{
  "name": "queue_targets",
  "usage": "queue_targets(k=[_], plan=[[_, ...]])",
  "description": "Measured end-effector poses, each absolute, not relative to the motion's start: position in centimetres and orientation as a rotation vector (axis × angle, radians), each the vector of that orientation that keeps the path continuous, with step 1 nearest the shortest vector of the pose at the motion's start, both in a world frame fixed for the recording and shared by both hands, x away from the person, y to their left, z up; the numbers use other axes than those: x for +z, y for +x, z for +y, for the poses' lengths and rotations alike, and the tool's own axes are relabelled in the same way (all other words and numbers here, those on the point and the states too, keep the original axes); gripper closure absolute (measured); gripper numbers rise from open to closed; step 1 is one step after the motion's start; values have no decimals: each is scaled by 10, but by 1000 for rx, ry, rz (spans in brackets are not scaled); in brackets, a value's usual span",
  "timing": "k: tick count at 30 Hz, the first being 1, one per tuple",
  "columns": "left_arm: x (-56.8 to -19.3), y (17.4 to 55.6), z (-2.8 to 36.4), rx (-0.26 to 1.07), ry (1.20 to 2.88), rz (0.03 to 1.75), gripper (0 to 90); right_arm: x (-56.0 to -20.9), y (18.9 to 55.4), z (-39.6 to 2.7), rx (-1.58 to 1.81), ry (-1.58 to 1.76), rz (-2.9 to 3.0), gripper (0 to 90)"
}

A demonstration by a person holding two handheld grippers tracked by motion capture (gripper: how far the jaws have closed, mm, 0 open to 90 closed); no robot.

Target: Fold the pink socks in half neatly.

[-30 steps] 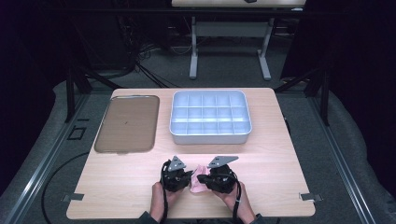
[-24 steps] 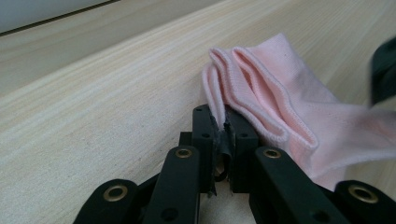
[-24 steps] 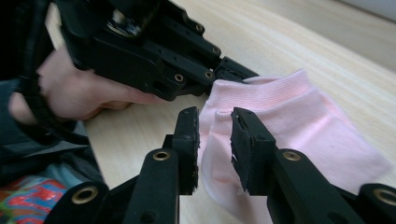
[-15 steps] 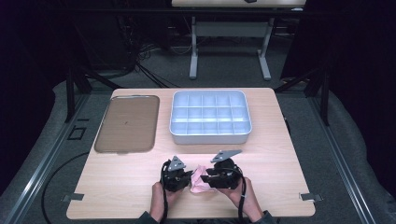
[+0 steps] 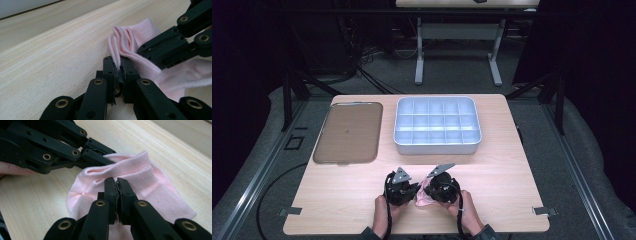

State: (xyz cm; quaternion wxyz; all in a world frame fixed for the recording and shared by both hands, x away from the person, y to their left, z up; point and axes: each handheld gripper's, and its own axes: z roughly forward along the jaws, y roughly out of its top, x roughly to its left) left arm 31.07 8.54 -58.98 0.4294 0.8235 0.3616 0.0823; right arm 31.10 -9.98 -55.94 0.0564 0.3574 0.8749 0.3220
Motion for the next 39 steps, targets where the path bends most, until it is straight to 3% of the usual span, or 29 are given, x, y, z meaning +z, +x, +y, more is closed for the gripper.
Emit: queue_targets(k=[10, 19, 30, 39], plan=[[-590, 311, 85, 211, 2057, 901, 842, -539, 313, -105, 1160, 1082, 2561, 879], [-590, 311, 85, 204, 2050, 909, 838, -552, 318, -100, 1192, 1081, 2564, 870], [-585, 312, 107, 162, 1944, 970, 693, -555, 319, -108, 1201, 1103, 2555, 860], [-562, 303, 123, 228, 1896, 964, 675, -558, 323, -106, 1176, 1111, 2557, 706]])
